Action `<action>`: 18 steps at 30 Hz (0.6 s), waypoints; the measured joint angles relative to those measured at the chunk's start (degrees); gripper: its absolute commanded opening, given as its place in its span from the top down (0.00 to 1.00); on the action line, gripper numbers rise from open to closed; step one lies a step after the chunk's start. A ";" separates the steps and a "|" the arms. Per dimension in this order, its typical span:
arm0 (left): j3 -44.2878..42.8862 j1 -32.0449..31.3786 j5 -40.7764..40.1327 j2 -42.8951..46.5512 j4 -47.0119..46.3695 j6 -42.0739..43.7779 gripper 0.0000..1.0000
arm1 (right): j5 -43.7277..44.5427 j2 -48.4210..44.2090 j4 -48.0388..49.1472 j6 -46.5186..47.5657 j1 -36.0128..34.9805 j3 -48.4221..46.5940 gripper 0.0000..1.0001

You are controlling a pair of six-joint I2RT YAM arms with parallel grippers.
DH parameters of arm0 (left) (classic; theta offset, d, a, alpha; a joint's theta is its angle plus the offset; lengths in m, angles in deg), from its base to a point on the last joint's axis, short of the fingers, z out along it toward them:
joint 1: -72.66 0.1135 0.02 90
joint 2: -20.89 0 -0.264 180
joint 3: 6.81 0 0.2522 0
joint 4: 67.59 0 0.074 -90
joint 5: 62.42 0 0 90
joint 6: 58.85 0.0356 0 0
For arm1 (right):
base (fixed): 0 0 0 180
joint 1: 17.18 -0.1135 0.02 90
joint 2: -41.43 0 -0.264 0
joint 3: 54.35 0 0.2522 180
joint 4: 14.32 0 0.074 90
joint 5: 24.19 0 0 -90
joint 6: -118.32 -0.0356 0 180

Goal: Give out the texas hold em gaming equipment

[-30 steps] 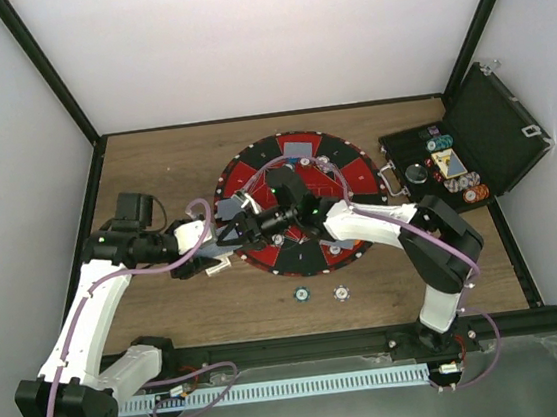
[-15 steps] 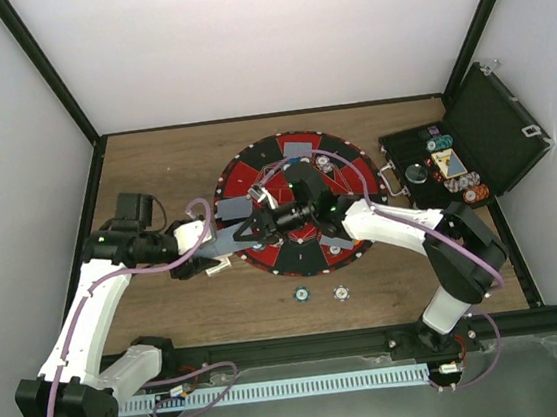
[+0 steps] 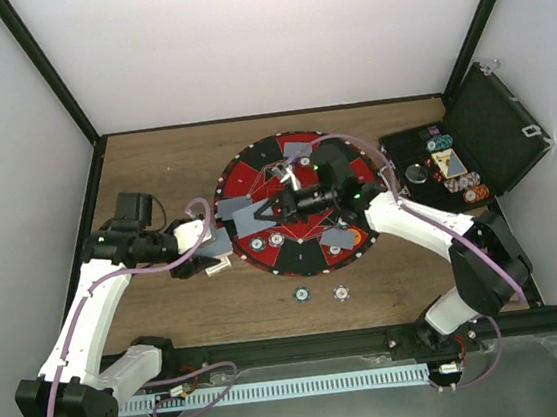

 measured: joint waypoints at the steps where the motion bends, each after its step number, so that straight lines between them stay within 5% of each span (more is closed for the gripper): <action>1: 0.00 0.00 0.00 0.00 -0.02 0.00 0.92 | -0.24 -0.35 -0.31 0.20 1.53 0.00 0.99; 9: -0.02 0.00 0.22 0.02 0.02 -0.04 0.92 | -3.72 3.37 -5.33 5.03 14.67 -4.35 0.99; 18: -0.22 0.00 0.59 0.35 0.33 -0.52 0.92 | -0.35 35.10 -18.78 16.28 26.01 -38.82 0.99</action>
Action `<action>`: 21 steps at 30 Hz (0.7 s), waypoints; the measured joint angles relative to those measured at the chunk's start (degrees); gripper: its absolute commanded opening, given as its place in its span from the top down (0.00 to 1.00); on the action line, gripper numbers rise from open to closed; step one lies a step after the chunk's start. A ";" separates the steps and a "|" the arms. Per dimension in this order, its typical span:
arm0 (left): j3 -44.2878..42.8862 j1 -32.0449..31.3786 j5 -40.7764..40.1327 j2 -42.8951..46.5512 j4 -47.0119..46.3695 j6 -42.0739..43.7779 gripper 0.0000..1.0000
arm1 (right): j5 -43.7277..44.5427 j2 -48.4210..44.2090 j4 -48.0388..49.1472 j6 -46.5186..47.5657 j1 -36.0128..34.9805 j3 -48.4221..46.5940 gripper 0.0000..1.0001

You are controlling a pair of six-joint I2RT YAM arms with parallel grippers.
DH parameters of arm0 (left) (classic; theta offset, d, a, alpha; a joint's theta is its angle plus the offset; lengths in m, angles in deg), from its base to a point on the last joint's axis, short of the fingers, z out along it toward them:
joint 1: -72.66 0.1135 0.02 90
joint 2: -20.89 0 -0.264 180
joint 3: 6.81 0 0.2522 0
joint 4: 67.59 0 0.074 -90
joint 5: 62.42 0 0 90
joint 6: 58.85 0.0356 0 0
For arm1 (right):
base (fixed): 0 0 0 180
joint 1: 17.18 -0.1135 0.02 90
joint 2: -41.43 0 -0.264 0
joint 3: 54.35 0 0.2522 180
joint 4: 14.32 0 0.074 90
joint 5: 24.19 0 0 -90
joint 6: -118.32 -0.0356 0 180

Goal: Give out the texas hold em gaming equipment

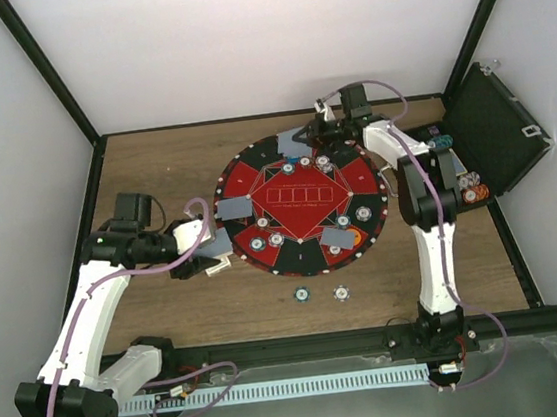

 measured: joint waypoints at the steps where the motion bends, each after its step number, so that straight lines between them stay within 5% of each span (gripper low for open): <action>1: 0.00 0.00 0.00 0.11 0.13 -0.11 0.92 | 0.63 3.63 -1.29 0.63 0.85 -3.89 0.99; 9: 0.00 0.00 -0.04 0.74 0.76 -0.63 0.92 | 4.74 21.68 -5.77 1.40 3.15 -19.85 0.99; 13: 0.00 0.00 -0.26 0.74 1.25 -0.61 0.92 | 5.90 24.68 -6.47 1.31 3.04 -20.61 0.97; 21: 0.00 0.00 -0.52 0.72 1.86 -0.59 0.92 | 7.21 24.94 -8.22 2.01 2.93 -25.27 0.71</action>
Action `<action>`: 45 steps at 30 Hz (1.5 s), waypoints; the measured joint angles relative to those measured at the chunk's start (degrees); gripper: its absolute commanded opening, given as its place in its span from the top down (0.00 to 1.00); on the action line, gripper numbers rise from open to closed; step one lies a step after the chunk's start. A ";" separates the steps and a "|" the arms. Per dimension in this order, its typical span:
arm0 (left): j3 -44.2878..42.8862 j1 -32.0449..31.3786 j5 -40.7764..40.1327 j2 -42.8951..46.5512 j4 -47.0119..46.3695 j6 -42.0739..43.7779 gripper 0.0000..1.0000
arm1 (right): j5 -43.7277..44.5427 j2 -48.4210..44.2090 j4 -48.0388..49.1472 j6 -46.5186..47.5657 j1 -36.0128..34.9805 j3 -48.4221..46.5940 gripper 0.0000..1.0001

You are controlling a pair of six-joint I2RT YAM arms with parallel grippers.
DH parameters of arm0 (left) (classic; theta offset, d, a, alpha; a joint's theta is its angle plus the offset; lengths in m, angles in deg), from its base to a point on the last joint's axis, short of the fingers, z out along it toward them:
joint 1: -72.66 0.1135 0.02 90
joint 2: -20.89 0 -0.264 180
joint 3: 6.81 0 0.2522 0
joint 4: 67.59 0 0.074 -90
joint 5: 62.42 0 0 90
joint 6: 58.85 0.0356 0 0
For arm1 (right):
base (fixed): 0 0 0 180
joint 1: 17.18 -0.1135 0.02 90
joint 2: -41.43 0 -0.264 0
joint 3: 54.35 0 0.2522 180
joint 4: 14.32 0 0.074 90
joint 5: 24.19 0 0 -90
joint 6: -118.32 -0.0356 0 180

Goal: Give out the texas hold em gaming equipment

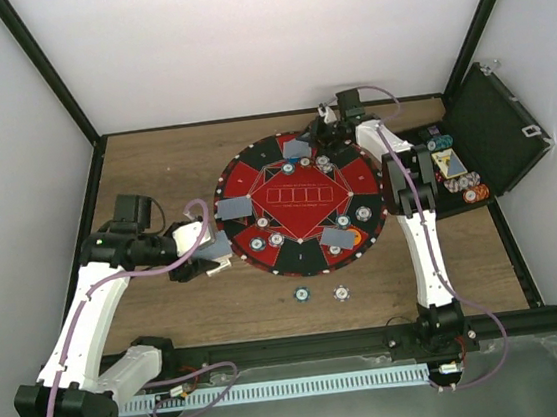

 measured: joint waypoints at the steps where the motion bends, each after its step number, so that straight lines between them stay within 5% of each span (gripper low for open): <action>1: 0.00 0.00 -0.02 0.02 0.07 0.00 0.92 | 0.26 0.00 -0.13 0.28 0.00 -0.72 0.68; 5: 0.00 0.00 -0.15 0.02 0.07 0.00 0.92 | 1.66 -0.17 -1.79 2.40 0.02 -1.51 0.47; 11: -0.22 0.00 0.35 0.02 0.42 -0.17 0.92 | 6.62 -1.07 -8.17 6.01 0.22 -1.51 0.41; 15: -0.55 0.00 0.76 0.22 0.55 -0.22 0.92 | 12.33 -3.80 -13.14 8.83 0.48 -1.33 0.28; 21: -0.55 0.00 0.76 0.57 1.55 -0.20 0.92 | 18.73 -15.32 -14.86 12.33 0.61 5.73 0.21; 28: -0.76 0.00 0.76 1.40 1.90 -0.20 0.92 | 15.43 -33.09 -9.42 11.54 -1.03 22.14 0.04; 36: -0.79 0.00 1.01 1.57 1.97 -0.17 0.92 | 5.46 -57.46 5.60 2.64 -16.04 53.57 0.00; 45: -0.81 0.00 1.40 1.60 1.95 -0.15 0.92 | 1.09 -63.52 18.88 -7.76 -30.91 65.05 0.01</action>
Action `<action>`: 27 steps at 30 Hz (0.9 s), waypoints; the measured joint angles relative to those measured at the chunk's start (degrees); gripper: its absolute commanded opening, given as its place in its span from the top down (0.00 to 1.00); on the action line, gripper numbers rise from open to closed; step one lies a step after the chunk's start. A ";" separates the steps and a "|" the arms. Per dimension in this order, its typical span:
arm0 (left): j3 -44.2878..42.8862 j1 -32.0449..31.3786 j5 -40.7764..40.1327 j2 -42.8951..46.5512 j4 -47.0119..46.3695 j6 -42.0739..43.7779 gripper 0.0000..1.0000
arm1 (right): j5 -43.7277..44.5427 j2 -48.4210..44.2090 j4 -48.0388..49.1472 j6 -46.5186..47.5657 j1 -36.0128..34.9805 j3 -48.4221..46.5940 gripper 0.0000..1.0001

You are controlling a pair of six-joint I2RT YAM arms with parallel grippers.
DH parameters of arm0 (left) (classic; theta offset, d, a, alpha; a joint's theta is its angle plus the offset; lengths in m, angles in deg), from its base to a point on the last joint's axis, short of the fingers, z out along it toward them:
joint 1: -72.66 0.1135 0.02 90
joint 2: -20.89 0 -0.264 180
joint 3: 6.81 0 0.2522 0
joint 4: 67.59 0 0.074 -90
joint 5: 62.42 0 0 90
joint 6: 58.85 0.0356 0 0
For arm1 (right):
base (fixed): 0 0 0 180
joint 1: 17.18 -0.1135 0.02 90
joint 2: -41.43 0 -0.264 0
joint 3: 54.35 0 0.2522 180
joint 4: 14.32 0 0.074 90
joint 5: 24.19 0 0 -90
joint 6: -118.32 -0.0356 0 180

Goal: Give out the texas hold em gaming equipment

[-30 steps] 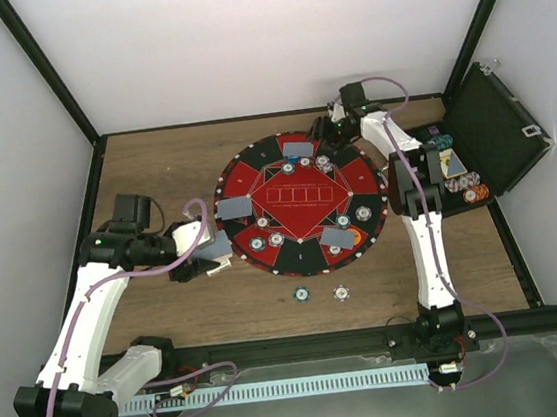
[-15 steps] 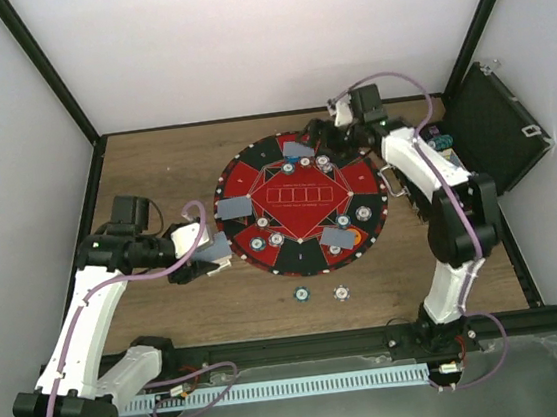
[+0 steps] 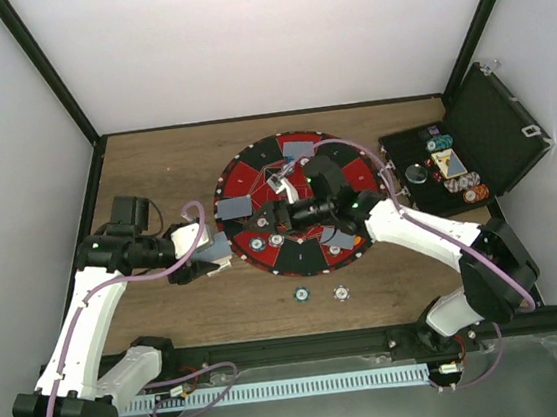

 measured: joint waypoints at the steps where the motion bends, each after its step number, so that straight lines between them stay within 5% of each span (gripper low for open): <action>1: 0.00 0.00 0.00 -0.02 0.02 0.02 0.92 | -0.11 0.02 1.27 -0.57 -0.98 -0.02 0.01; 27: 0.02 0.00 0.07 0.02 -0.26 0.24 0.92 | -2.19 16.72 14.82 -10.36 -12.35 -9.64 0.17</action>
